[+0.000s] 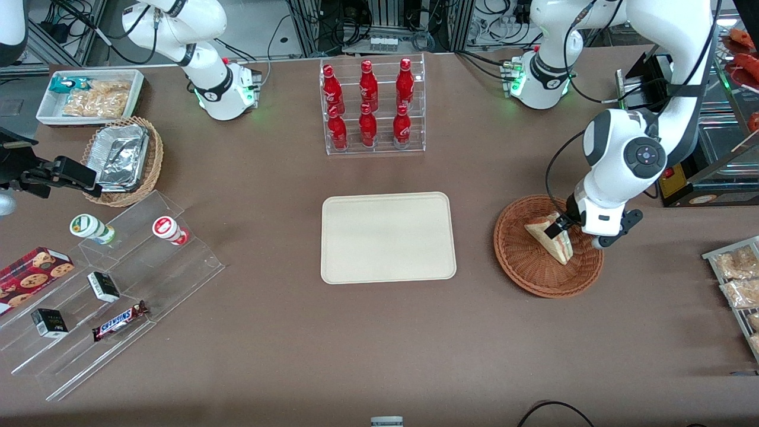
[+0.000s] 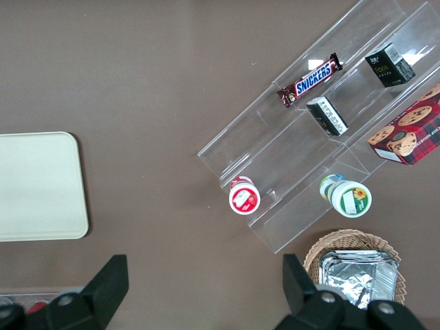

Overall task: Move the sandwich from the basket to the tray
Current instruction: 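Lower the left gripper and grasp the wrapped sandwich upright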

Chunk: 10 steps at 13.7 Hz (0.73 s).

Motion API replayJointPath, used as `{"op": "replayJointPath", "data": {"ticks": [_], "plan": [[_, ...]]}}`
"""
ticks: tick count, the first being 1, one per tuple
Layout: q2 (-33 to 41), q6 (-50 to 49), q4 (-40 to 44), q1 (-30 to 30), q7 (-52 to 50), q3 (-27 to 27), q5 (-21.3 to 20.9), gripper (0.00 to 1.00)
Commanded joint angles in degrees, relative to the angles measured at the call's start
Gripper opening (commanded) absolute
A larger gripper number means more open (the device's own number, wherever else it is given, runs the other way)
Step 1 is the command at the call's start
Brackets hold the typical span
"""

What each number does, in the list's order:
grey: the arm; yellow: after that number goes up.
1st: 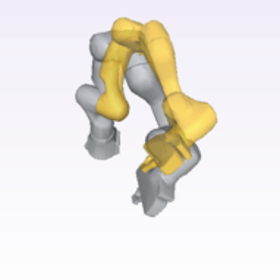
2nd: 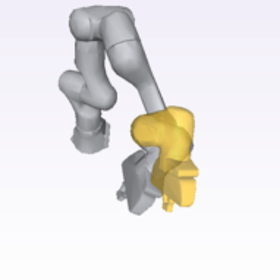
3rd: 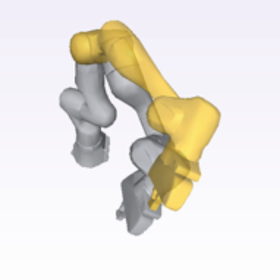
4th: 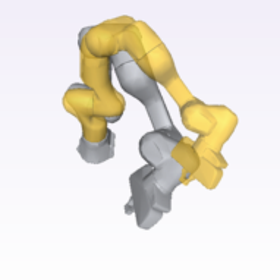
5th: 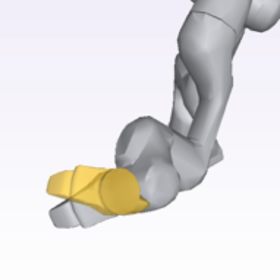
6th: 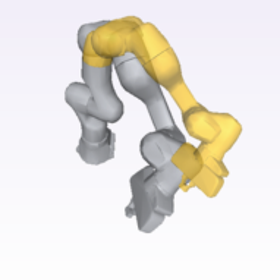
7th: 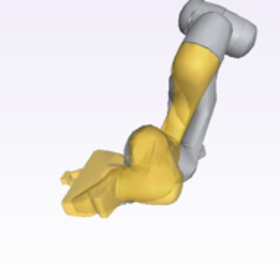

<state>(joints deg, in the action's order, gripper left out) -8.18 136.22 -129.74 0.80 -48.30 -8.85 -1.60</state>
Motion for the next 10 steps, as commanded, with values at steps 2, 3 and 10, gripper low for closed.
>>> {"op": "replayJointPath", "data": {"ticks": [2,3,10], "plan": [[-3.0,2.6,-0.3,-0.2,-5.7,0.0,-0.3,1.00],[-4.0,4.0,-0.3,-0.1,-6.2,0.0,-0.3,1.00],[-7.0,5.8,-0.4,-0.2,-10.8,-0.1,-0.3,0.16]]}}
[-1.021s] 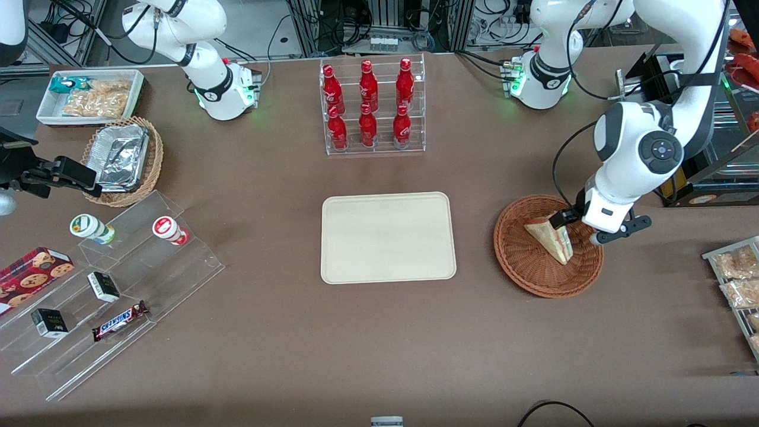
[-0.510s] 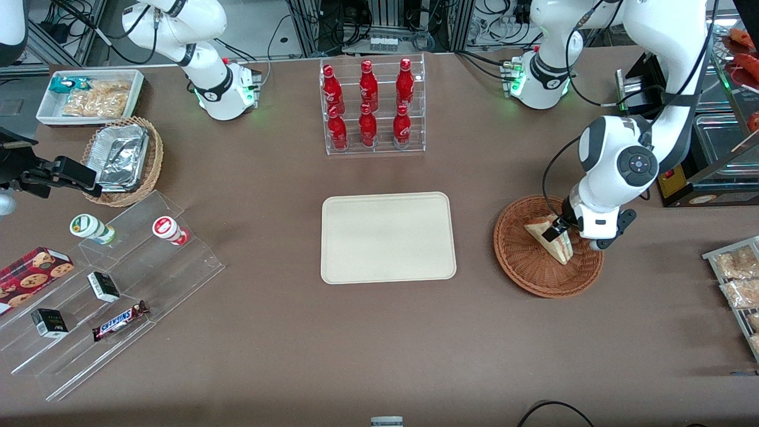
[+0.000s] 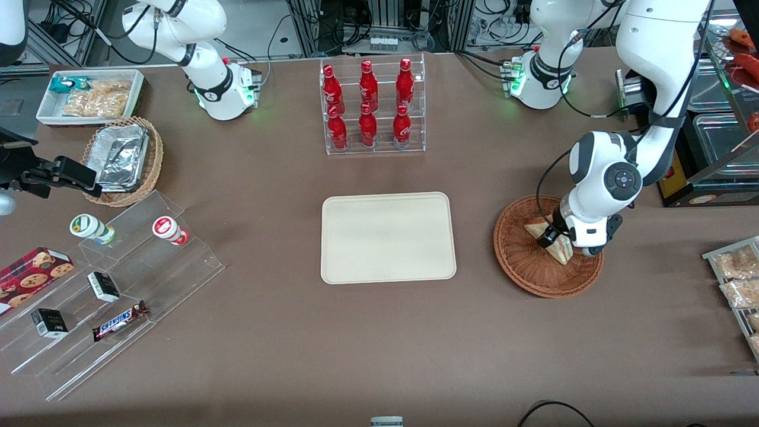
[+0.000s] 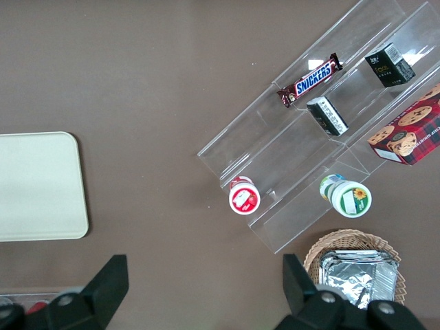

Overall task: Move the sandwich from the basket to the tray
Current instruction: 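Lower the left gripper and grasp the wrapped sandwich upright, then lift the sandwich and carry it over the cream tray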

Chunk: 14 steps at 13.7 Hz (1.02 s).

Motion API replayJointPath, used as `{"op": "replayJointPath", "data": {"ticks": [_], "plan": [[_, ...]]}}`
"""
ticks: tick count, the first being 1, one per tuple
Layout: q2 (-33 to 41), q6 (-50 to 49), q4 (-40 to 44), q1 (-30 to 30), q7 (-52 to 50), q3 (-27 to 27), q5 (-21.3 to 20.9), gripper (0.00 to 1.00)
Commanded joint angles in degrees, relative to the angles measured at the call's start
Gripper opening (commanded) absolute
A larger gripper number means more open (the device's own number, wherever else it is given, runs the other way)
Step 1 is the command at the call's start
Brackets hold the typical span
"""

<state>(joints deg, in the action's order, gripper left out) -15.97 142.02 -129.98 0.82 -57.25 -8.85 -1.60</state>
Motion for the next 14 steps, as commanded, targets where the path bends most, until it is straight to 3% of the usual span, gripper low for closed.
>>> {"op": "replayJointPath", "data": {"ticks": [1,4,8,14], "plan": [[1.4,-0.2,0.0,-0.2,-1.2,-0.1,-0.4,0.12],[3.7,-3.9,0.9,-0.1,5.5,-0.9,-0.5,0.07],[2.3,-10.0,8.4,-0.2,25.8,-5.3,-0.8,0.09],[-7.3,-23.8,25.7,-0.6,22.3,-19.8,-1.1,0.00]]}}
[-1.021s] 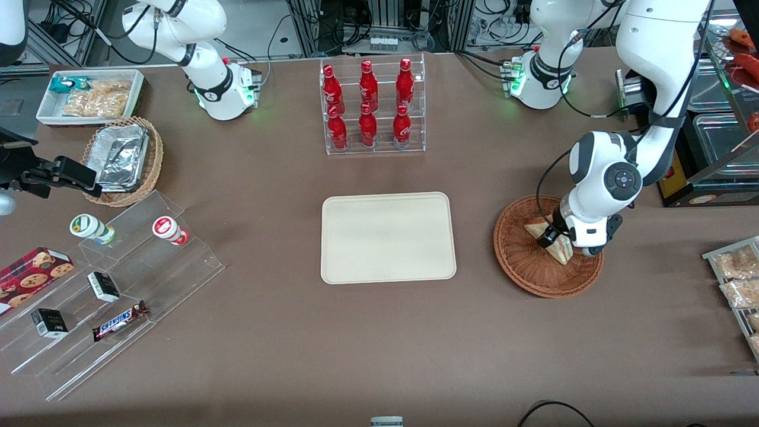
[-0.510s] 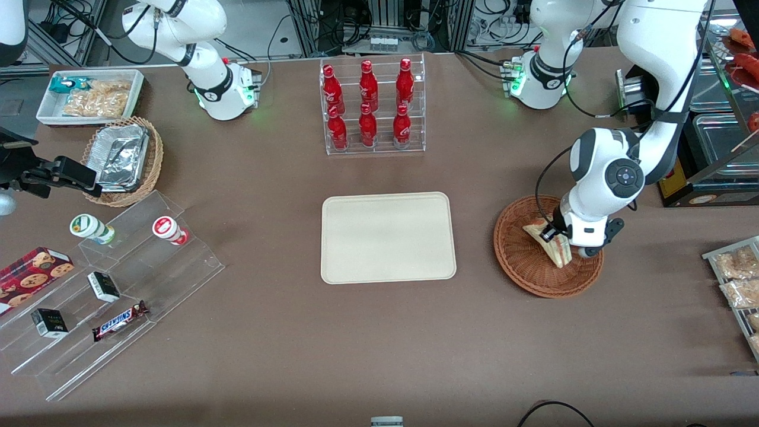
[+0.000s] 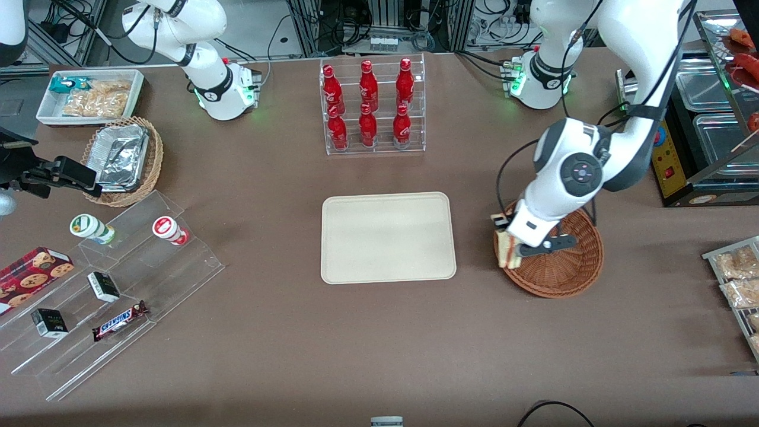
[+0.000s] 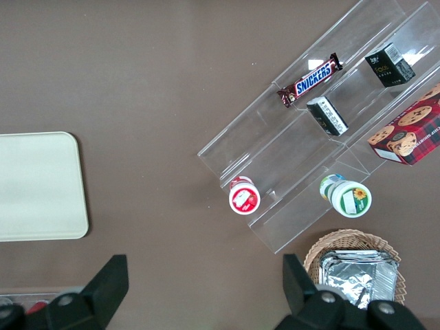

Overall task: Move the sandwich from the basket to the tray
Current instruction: 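Lift the sandwich and carry it over the cream tray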

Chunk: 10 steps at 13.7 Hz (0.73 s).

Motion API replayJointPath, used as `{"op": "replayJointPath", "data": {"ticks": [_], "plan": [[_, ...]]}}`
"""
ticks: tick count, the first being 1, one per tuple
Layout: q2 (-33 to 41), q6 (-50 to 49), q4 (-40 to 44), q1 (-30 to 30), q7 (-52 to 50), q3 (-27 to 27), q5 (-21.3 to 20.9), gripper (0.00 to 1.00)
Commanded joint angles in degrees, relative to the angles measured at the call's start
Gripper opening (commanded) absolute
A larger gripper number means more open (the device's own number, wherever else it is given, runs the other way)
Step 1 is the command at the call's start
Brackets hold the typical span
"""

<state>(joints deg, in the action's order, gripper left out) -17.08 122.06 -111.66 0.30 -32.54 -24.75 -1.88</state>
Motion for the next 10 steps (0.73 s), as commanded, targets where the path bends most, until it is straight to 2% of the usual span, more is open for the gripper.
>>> {"op": "replayJointPath", "data": {"ticks": [1,3,5,6,10], "plan": [[-8.3,-3.9,9.7,-2.8,-5.0,-4.4,-0.9,0.00],[-11.9,-3.9,13.4,-9.7,-11.2,-4.2,-2.9,0.00],[-16.5,-3.9,18.9,-14.6,-21.3,-4.1,-9.8,0.00],[-18.6,-3.9,21.3,-16.4,-24.5,-4.2,-11.8,0.00],[-26.2,-3.9,28.8,-24.2,-30.0,-3.0,-12.8,0.00]]}}
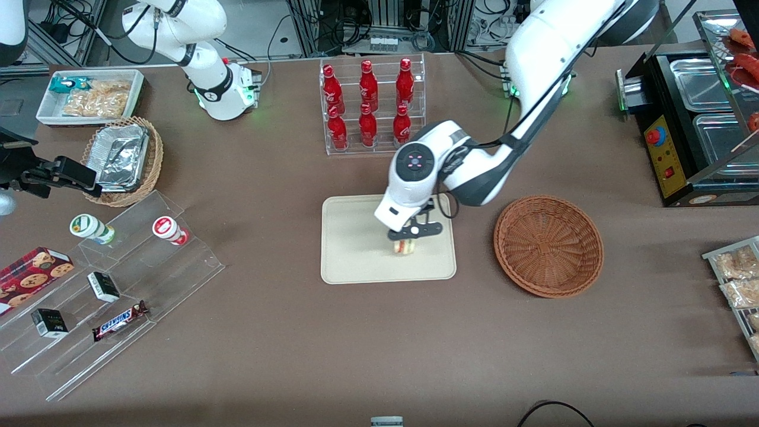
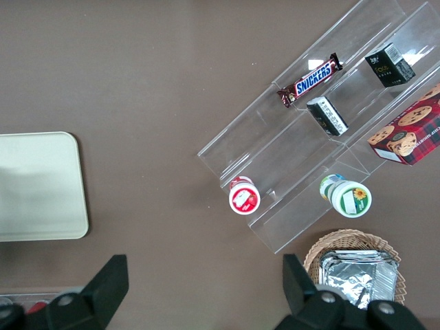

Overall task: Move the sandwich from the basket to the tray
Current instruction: 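Lower the sandwich onto the tray and open the left gripper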

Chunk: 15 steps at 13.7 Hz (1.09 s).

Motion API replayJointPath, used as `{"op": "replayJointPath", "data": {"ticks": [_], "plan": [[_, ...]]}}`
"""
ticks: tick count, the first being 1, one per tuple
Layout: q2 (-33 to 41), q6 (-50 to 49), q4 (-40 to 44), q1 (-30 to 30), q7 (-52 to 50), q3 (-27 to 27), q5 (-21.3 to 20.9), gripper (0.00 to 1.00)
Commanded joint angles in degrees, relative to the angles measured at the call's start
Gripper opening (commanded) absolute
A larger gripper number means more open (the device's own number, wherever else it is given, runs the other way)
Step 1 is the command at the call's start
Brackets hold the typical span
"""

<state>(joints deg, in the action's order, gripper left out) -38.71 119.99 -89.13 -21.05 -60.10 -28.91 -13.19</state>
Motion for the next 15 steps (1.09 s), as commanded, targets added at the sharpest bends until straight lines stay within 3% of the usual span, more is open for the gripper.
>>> {"op": "replayJointPath", "data": {"ticks": [1,6,7,8,9,10,15], "plan": [[-5.9,-1.9,7.6,-5.2,-2.9,2.8,-1.4,0.00],[-9.5,-1.9,9.3,-7.9,-2.4,5.2,-1.1,0.01],[-9.5,-1.9,9.3,-7.9,-2.4,5.2,-1.1,0.05],[-9.5,-1.8,9.3,-7.6,-2.2,5.2,-0.9,0.25],[-9.3,-1.8,9.4,-7.3,-2.0,5.2,-0.8,0.67],[-8.8,-1.8,9.3,-7.3,-2.1,5.3,-1.0,1.00],[-1.2,-6.6,9.4,-6.3,-2.4,5.4,-1.1,1.00]]}}
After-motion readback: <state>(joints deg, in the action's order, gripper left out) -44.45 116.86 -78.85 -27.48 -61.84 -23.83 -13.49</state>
